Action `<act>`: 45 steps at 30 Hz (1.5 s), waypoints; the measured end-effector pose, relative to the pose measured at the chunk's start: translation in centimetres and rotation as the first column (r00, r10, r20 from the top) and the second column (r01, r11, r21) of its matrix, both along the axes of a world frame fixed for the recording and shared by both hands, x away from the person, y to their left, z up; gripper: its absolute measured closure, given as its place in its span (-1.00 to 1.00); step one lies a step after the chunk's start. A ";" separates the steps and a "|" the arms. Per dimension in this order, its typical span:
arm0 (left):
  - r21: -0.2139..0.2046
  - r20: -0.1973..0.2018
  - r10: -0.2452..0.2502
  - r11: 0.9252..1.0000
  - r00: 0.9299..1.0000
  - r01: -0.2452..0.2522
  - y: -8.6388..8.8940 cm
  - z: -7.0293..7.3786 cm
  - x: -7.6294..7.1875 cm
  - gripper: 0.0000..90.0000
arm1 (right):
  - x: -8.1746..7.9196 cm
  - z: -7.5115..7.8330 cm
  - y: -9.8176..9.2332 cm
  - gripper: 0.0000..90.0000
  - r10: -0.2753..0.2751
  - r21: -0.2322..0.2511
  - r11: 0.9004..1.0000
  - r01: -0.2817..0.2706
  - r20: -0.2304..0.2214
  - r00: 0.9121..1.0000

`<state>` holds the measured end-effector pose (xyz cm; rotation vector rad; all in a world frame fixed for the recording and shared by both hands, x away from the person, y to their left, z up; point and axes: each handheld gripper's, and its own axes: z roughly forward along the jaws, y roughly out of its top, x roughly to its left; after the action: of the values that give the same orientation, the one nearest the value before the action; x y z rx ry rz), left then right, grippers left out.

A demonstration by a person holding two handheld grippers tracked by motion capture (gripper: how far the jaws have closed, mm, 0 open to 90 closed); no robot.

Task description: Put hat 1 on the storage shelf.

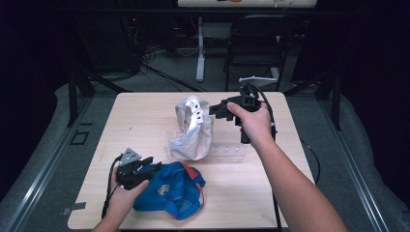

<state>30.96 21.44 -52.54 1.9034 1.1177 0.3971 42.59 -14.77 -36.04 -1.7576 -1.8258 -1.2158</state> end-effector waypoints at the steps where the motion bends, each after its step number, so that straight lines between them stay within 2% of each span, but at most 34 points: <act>1: -0.005 -0.008 0.009 1.000 1.000 -0.009 0.5 -0.1 -0.1 0.25 | -0.2 0.0 -0.3 0.39 -0.004 -0.010 1.000 0.004 0.006 1.000; 4: -0.006 -0.039 0.028 1.000 0.999 -0.029 1.5 -0.3 -0.3 0.24 | -0.8 -0.3 -1.0 0.41 -0.008 -0.022 1.000 0.009 0.017 1.000; 7: 0.009 -0.041 0.038 0.999 0.998 -0.038 2.3 -0.4 -0.5 0.24 | -1.7 -0.7 -1.4 0.41 0.004 -0.048 0.999 -0.002 0.033 0.999; 11: 0.008 -0.002 0.045 0.999 0.999 -0.045 3.6 -0.7 -0.8 0.24 | -3.1 -1.3 -1.9 0.41 0.012 -0.101 0.995 -0.004 0.077 0.997; 15: 0.056 0.018 0.072 0.996 0.997 -0.073 4.4 -1.0 -0.8 0.24 | -4.3 -2.2 -2.3 0.41 0.009 -0.115 0.993 0.003 0.102 0.995; 16: 0.058 0.025 0.080 0.995 0.996 -0.082 4.6 -1.0 -0.8 0.24 | -4.6 -2.3 -2.3 0.41 0.012 -0.120 0.993 0.001 0.104 0.995; 19: 0.052 0.018 0.084 0.995 0.996 -0.085 4.9 -1.2 -0.7 0.24 | -5.3 -3.0 -2.4 0.40 0.019 -0.127 0.992 -0.005 0.110 0.994; 20: 0.043 0.019 0.086 0.995 0.996 -0.087 5.0 -1.4 -0.6 0.24 | -5.9 -3.6 -2.4 0.38 0.029 -0.137 0.991 -0.012 0.127 0.991; 22: 0.045 0.005 0.080 0.996 0.997 -0.080 5.0 -1.7 -0.5 0.24 | -6.5 -4.3 -2.5 0.37 0.039 -0.141 0.990 -0.019 0.142 0.989; 25: 0.038 0.004 0.086 0.996 0.996 -0.086 5.1 -1.9 -0.4 0.24 | -7.5 -5.4 -2.5 0.37 0.054 -0.152 0.988 -0.030 0.157 0.986; 29: 0.052 0.018 0.089 0.995 0.996 -0.089 4.9 -2.0 -0.5 0.24 | -8.6 -7.0 -2.6 0.37 0.065 -0.155 0.987 -0.039 0.167 0.984; 30: 0.052 0.018 0.089 0.995 0.996 -0.089 4.9 -2.0 -0.5 0.24 | -8.6 -7.0 -2.6 0.37 0.065 -0.155 0.987 -0.039 0.167 0.984; 31: 0.056 0.019 0.089 0.994 0.996 -0.090 4.8 -2.2 -0.5 0.24 | -9.1 -8.0 -2.7 0.37 0.066 -0.155 0.987 -0.041 0.162 0.985; 34: 0.051 0.010 0.085 0.995 0.996 -0.085 4.8 -2.3 -0.4 0.24 | -9.5 -8.8 -2.8 0.37 0.066 -0.164 0.986 -0.039 0.157 0.985; 35: 0.050 0.002 0.087 0.995 0.996 -0.087 4.7 -2.5 -0.3 0.24 | -9.8 -9.7 -2.8 0.37 0.069 -0.166 0.985 -0.043 0.151 0.986; 38: 0.048 -0.001 0.083 0.995 0.997 -0.083 4.7 -2.5 -0.3 0.24 | -10.0 -10.2 -2.9 0.36 0.067 -0.171 0.984 -0.041 0.149 0.987; 39: 0.049 -0.001 0.082 0.995 0.997 -0.082 4.7 -2.5 -0.3 0.24 | -10.3 -10.9 -2.9 0.35 0.073 -0.190 0.981 -0.044 0.150 0.986; 44: 0.055 -0.001 0.091 0.994 0.996 -0.091 4.7 -2.6 -0.3 0.24 | -10.8 -12.0 -2.9 0.36 0.076 -0.188 0.981 -0.049 0.140 0.987; 45: 0.058 -0.005 0.093 0.994 0.996 -0.092 4.7 -2.7 -0.2 0.24 | -11.1 -12.7 -2.8 0.36 0.084 -0.191 0.980 -0.056 0.137 0.987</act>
<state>30.72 26.16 -55.23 1.9090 1.2149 0.4781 31.49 -17.53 -48.72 -1.7228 -2.1294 -1.2071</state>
